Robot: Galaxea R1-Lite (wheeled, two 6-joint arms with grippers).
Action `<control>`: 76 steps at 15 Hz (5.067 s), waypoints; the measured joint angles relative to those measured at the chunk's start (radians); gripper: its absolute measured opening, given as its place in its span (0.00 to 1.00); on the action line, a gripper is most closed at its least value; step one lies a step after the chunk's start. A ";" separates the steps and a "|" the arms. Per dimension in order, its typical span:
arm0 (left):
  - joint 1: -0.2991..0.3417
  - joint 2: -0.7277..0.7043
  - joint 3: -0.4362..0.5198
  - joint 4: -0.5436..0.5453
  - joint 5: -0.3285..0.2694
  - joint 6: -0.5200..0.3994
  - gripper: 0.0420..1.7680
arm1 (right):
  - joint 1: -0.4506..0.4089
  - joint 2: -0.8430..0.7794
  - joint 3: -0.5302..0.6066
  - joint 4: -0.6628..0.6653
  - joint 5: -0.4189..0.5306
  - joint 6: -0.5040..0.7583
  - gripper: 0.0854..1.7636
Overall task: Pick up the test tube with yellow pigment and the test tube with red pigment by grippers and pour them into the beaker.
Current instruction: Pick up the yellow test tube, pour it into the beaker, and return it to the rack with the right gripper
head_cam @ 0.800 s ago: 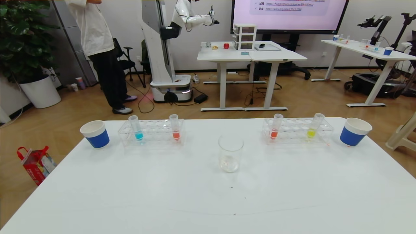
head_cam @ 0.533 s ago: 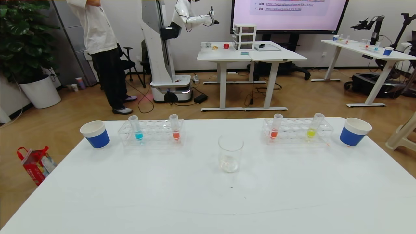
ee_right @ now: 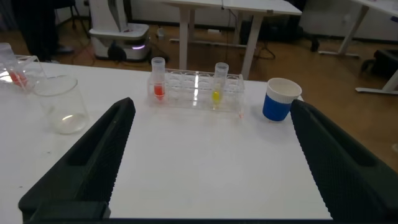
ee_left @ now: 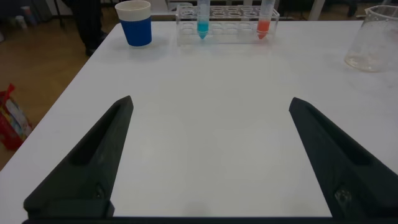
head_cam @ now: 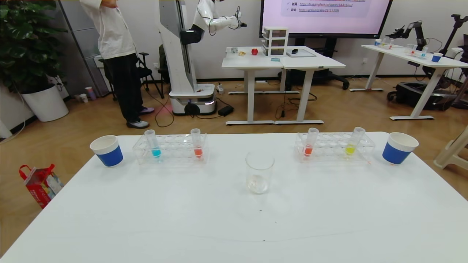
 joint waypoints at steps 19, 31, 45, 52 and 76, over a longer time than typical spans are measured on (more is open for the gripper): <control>0.000 0.000 0.000 0.000 0.000 0.000 0.99 | -0.035 1.427 -0.098 -1.124 0.026 0.020 0.98; 0.000 0.000 0.000 0.000 0.000 -0.001 0.99 | -0.100 1.648 -0.533 -1.126 0.043 0.029 0.98; 0.000 0.000 0.000 0.000 0.000 0.000 0.99 | -0.109 1.772 -0.725 -1.125 0.045 0.029 0.21; 0.000 0.000 0.000 0.000 0.000 0.000 0.99 | -0.118 1.762 -0.726 -1.125 0.046 0.028 0.26; 0.000 0.000 0.000 0.000 0.000 0.000 0.99 | 0.131 1.501 -0.895 -0.855 0.355 -0.083 0.26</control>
